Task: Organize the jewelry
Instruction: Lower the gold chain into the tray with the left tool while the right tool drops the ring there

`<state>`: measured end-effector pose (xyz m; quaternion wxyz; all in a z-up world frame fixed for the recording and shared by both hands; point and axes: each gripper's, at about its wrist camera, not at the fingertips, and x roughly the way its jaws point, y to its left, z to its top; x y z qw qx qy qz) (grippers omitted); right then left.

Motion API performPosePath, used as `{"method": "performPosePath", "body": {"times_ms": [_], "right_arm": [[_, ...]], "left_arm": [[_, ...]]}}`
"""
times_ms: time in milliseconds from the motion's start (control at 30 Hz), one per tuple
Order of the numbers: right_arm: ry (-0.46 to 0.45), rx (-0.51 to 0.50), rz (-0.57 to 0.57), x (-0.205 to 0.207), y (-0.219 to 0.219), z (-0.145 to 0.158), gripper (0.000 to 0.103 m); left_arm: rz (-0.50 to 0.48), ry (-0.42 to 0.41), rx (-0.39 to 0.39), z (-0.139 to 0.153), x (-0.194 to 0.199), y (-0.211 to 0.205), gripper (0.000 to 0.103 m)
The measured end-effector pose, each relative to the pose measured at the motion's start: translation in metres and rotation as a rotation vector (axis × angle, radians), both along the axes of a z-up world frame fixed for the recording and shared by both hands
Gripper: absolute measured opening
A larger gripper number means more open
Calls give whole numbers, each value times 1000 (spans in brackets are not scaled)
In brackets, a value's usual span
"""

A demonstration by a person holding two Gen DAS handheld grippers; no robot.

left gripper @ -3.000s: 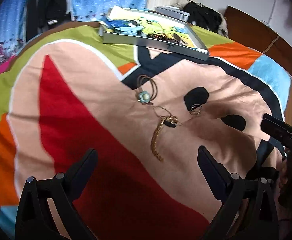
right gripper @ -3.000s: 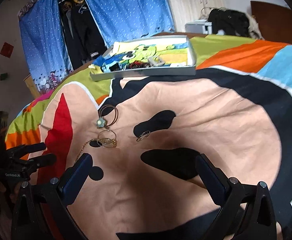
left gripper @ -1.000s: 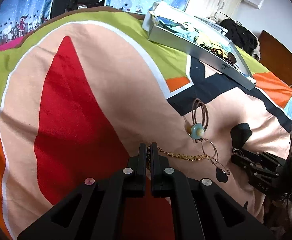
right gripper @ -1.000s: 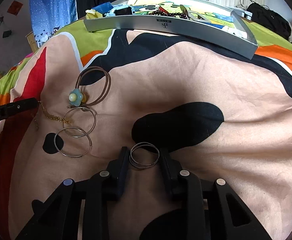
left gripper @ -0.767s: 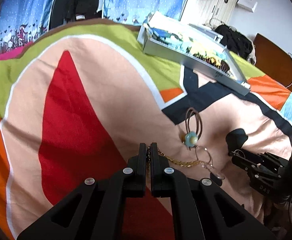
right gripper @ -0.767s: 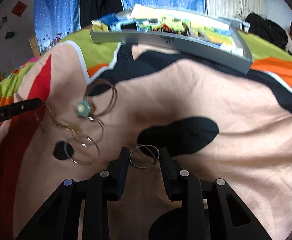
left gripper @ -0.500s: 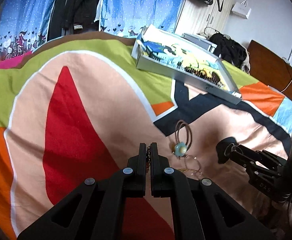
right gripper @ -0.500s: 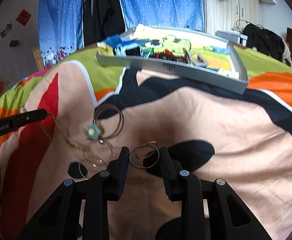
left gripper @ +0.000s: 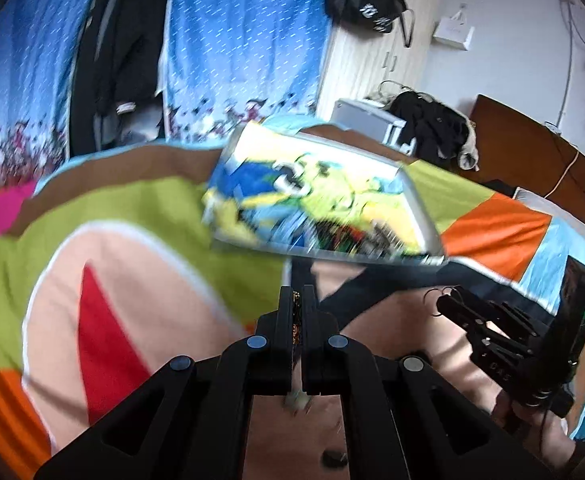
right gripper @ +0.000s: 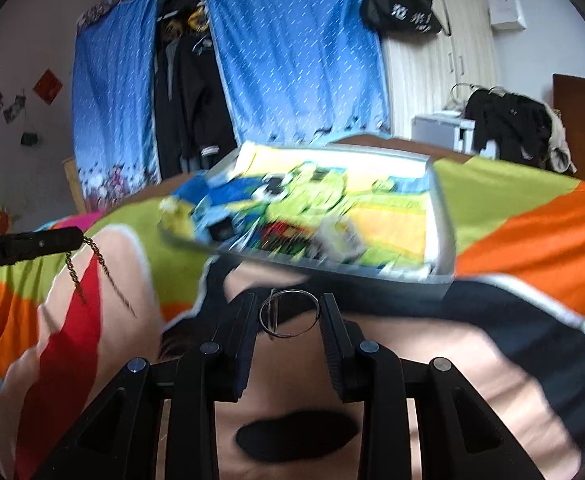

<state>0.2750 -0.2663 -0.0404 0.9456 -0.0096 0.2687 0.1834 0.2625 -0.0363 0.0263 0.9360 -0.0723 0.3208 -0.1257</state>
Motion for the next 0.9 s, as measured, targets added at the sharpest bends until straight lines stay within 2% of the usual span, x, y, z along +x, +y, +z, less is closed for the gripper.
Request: {"method": "performPosePath", "body": {"times_ms": [233, 400, 600, 800, 900], "right_arm": [[-64, 60, -83, 54, -40, 10, 29], [-38, 112, -129, 84, -57, 0, 29], [56, 115, -156, 104, -64, -23, 29], [103, 86, -170, 109, -62, -36, 30], [105, 81, -189, 106, -63, -36, 30]], "left_arm": [[-40, -83, -5, 33, 78, -44, 0], [-33, -120, -26, 31, 137, -70, 0], [-43, -22, -46, -6, 178, -84, 0], [-78, 110, -48, -42, 190, -87, 0], [-61, 166, -48, -52, 192, -81, 1]]}}
